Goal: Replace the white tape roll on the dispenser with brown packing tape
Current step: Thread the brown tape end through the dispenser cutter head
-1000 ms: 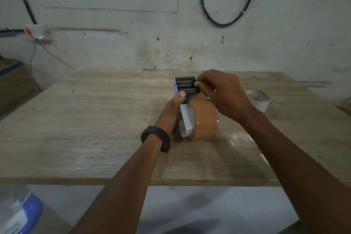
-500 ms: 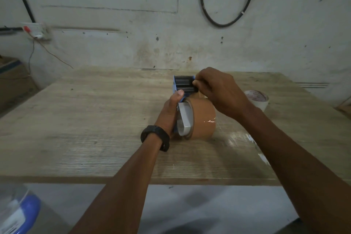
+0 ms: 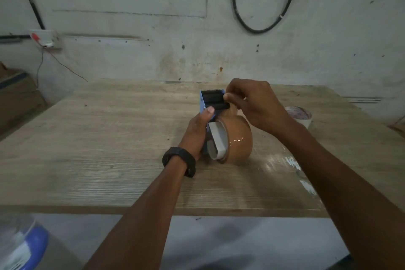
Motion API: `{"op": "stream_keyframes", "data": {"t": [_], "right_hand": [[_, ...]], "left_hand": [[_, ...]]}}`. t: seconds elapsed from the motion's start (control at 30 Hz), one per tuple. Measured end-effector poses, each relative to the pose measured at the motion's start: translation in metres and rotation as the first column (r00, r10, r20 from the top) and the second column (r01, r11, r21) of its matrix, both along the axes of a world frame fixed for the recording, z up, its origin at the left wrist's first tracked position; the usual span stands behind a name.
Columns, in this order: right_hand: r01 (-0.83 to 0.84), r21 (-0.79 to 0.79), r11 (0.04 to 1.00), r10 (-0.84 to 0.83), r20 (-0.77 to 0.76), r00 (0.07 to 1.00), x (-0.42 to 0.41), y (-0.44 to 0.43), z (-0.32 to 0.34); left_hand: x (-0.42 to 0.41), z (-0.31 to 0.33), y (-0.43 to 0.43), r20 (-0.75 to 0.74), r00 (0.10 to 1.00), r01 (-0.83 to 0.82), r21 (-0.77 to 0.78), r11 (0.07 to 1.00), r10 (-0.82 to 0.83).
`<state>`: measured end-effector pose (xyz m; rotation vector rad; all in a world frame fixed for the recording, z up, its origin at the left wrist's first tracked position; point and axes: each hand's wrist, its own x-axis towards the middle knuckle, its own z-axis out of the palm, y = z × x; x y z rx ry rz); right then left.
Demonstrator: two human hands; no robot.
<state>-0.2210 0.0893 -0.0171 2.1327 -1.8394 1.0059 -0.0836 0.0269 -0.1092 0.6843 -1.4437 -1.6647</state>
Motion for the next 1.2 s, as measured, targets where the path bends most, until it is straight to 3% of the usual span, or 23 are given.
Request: {"op": "stream_keyframes", "data": {"t": [0.13, 0.23, 0.33, 0.5, 0.73, 1.0, 1.2], "right_hand": [[0.238, 0.081, 0.968, -0.251, 0.242, 0.937, 0.013, -0.004, -0.007], [0.277, 0.011, 0.961, -0.263, 0.347, 0.9, 0.027, -0.002, -0.019], [0.247, -0.11, 0.963, -0.203, 0.309, 0.929, 0.035, 0.0, -0.025], [0.215, -0.223, 0.951, -0.175, 0.183, 0.967, 0.033, -0.001, -0.035], [0.119, -0.199, 0.973, -0.115, 0.028, 0.993, 0.028, -0.007, -0.031], [0.004, -0.279, 0.96, 0.082, 0.296, 0.952, 0.035, 0.007, -0.023], [0.032, -0.341, 0.94, 0.054, 0.241, 0.969, 0.028, 0.002, -0.031]], "left_hand": [[-0.002, -0.007, -0.004, -0.05, 0.999, 0.015, -0.047, 0.999, -0.018], [-0.002, -0.002, 0.0, -0.065, 0.998, 0.008, 0.008, 1.0, -0.008], [0.0, 0.004, 0.005, -0.032, 0.998, -0.045, 0.042, 0.998, 0.046], [0.0, 0.006, 0.009, 0.063, 0.995, -0.076, -0.037, 0.996, 0.078], [0.002, 0.007, 0.009, 0.043, 0.998, -0.052, -0.036, 0.998, 0.053], [0.007, 0.012, 0.016, 0.012, 0.999, -0.041, -0.049, 0.998, 0.042], [0.009, 0.01, 0.014, 0.001, 1.0, -0.028, -0.094, 0.995, 0.028]]}}
